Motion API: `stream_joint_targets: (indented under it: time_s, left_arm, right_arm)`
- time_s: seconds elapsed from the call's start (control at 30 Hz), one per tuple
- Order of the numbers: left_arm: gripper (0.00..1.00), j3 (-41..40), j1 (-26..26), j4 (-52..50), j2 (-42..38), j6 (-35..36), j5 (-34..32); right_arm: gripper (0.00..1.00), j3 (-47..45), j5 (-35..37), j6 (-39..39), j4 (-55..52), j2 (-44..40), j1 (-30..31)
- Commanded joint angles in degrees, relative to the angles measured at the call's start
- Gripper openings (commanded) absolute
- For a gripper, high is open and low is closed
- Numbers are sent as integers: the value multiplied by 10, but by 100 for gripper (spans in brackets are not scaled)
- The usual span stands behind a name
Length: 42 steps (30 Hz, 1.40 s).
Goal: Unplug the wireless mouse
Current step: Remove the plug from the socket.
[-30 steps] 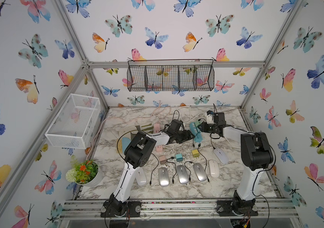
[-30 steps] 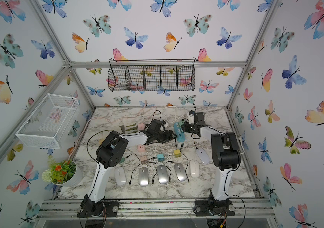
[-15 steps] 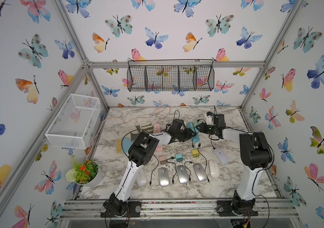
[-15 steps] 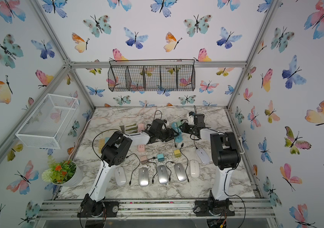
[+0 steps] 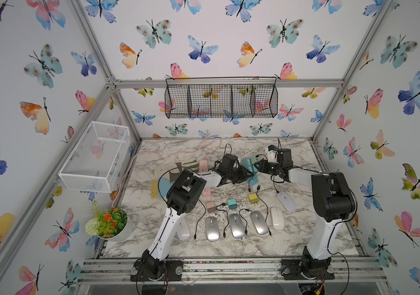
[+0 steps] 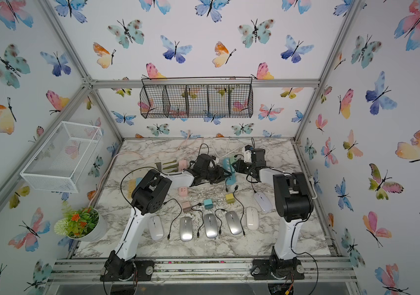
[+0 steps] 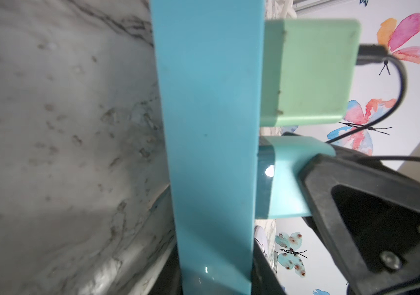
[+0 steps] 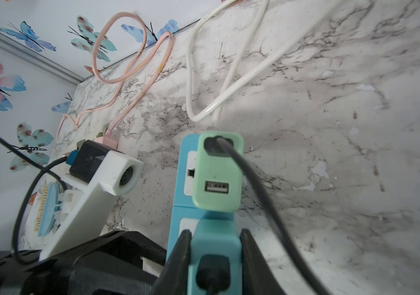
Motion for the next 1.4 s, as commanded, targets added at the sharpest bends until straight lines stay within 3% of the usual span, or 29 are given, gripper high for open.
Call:
stream_joint_targets:
  time_s: [0.0, 0.2, 0.4, 0.63, 0.7, 0.8, 0.83, 0.97, 1.0, 1.13, 1.2, 1.37]
  left_arm:
    - [3, -28, 6, -38, 10, 29, -21]
    - [0, -42, 12, -46, 9, 30, -28]
    - [0, -44, 13, -56, 7, 31, -33]
    - [0, -56, 17, -54, 5, 29, -35]
    - [0, -60, 17, -55, 3, 30, -36]
    - [0, -64, 18, -54, 0, 30, -37]
    - [0, -65, 20, -55, -1, 31, -38]
    - [0, -67, 21, -54, 0, 32, -38]
    - [0, -67, 21, -55, 0, 32, -38]
    - [0, -69, 21, -55, 0, 30, -38]
    - [0, -69, 21, -56, -1, 31, -39]
    - [0, -69, 21, -58, 1, 31, -41]
  right_arm:
    - [2, -28, 36, -30, -13, -29, 2]
    - [2, -46, -18, 1, 35, -45, 1]
    - [2, -14, 111, -31, -49, -45, 39]
    - [2, -56, -52, 67, 72, -38, 10]
    - [2, -45, -33, 65, 53, -35, 13]
    - [2, -30, 77, 25, -20, -53, 31]
    - [2, -39, 77, 30, -14, -59, 30]
    - [2, -66, -57, 75, 70, -50, 9]
    - [2, -64, -62, 84, 75, -45, 9]
    - [2, -37, 99, 32, -29, -60, 48]
    - [2, -39, 126, 24, -40, -70, 52]
    - [2, -64, -5, 58, 38, -64, 36]
